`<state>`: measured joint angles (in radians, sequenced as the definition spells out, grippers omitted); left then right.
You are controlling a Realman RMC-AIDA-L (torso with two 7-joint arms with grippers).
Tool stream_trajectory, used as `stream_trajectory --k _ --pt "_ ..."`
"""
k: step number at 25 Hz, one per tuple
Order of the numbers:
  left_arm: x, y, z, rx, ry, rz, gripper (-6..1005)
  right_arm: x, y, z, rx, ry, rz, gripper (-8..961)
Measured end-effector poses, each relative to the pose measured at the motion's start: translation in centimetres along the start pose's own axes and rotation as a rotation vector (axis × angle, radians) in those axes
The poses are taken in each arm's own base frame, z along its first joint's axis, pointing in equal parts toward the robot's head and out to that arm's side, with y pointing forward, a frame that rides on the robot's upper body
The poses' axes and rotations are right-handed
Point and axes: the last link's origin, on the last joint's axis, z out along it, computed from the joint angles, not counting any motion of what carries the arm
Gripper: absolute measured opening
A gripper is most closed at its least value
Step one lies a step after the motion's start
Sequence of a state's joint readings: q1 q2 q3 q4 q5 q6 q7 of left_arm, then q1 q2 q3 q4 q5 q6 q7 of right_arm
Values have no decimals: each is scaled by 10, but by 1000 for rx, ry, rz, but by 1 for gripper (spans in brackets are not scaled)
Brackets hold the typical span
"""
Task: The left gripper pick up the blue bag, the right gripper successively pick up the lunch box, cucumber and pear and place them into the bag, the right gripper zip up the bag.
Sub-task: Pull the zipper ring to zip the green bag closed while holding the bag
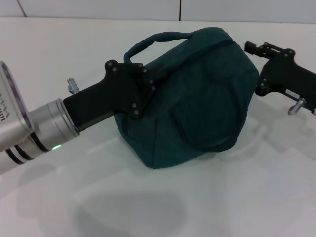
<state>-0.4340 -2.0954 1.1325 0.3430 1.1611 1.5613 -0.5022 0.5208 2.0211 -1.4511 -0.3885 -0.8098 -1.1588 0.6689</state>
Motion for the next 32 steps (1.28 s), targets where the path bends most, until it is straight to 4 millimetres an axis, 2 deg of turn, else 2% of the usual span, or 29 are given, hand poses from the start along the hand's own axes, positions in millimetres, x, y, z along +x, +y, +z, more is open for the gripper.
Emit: stream_trajectory --k 9,22,27,32 --pt "2 -1 4 -13 7 24 52 -1 8 9 -54 15 -19 446" --pt "1 -2 4 -7 3 28 60 0 14 7 -73 4 -18 422" --pt "1 -1 4 -11 1 25 64 1 13 3 -60 -3 -44 239" --pt "0 0 4 -8 -1 21 67 1 14 0 -61 -14 -59 146"
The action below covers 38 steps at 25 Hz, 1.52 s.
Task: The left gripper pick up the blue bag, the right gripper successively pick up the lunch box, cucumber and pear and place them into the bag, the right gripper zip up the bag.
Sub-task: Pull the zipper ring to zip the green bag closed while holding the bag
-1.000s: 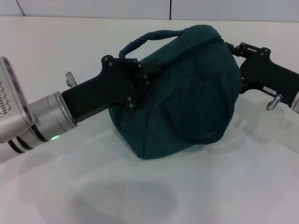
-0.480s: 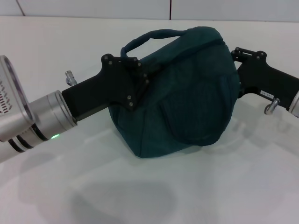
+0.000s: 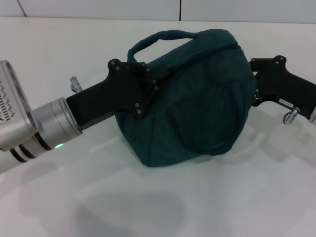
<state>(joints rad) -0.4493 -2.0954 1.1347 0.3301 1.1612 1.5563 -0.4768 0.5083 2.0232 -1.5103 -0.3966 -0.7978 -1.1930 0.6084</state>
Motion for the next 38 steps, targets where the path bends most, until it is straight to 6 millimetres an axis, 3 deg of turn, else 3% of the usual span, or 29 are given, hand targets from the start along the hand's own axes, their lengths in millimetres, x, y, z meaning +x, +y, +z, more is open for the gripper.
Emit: stream_trajectory --k 6,12,26,38 --pt "-1 0 1 16 6 -1 71 3 -6 -10 79 -17 16 34" --pt "0 0 1 25 16 -10 75 11 -16 -23 161 17 37 18" --pt "4 -6 8 29 36 -55 84 27 -25 -29 217 116 86 25" --pt "6 -10 2 115 82 -93 92 13 -20 -28 173 20 118 59"
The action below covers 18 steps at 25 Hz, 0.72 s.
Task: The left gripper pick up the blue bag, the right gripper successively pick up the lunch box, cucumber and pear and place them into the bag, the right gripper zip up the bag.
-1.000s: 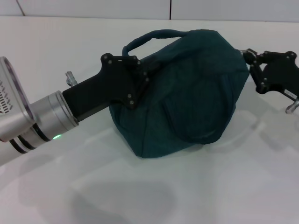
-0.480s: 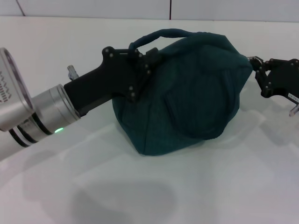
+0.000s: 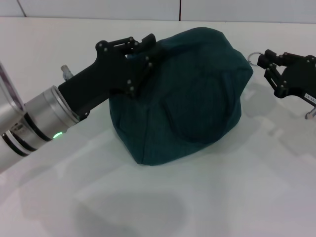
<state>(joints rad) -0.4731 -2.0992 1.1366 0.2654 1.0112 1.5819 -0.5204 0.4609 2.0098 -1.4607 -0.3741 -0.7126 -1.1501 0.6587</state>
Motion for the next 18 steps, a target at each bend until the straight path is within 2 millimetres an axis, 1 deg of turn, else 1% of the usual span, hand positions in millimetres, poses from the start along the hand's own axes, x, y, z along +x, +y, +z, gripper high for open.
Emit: stream_trajectory --k 4,6,8,11,12,13,14,15,17,18 --pt "-2 4 -3 2 2 -5 95 -1 0 1 -4 -1 3 70" --pt "-3 6 -4 3 2 0 96 -3 0 1 -8 -10 -2 155" --pt "-1 6 -6 13 23 -7 169 -7 -2 -3 -3 -31 -10 240" --pt "4 7 -9 32 66 -25 279 -18 -5 -11 6 -98 -14 365" --pt "12 9 -13 39 132 -39 316 -24 -4 -13 -10 -133 -9 407" --pt "12 9 -13 38 137 -40 358 -28 -3 -14 -29 -156 -1 448" --pt "16 11 -14 27 157 -42 399 -40 0 -16 -89 -211 20 490" --pt "17 12 -15 15 164 -48 441 -40 0 -16 -89 -211 20 548" --pt "18 13 -15 -4 170 -68 524 -52 4 -15 -176 -248 34 663" --pt "18 13 -15 -9 169 -87 639 -58 6 -13 -234 -253 35 721"
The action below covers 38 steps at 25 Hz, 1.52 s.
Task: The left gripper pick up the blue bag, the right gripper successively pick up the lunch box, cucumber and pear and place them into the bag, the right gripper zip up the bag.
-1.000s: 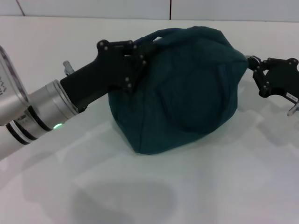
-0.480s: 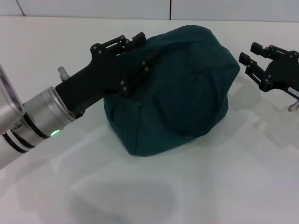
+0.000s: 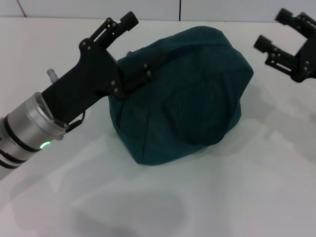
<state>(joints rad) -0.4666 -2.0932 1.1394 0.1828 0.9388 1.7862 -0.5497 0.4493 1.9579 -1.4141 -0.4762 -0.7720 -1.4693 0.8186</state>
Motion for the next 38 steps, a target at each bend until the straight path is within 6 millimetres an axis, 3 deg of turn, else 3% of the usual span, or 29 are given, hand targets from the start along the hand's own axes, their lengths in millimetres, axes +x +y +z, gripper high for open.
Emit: stream_trajectory --k 1,7,22,38 --pt "0 0 0 -3 -3 -13 754 -3 1 3 -46 3 8 725" --pt "-5 7 -3 -73 -53 -34 847 -16 8 17 -263 50 53 753" --pt "-5 13 -23 -70 -91 -10 851 -9 26 26 -338 63 33 767" --pt "-6 16 -25 -77 -99 -14 851 -2 33 26 -335 63 18 767"
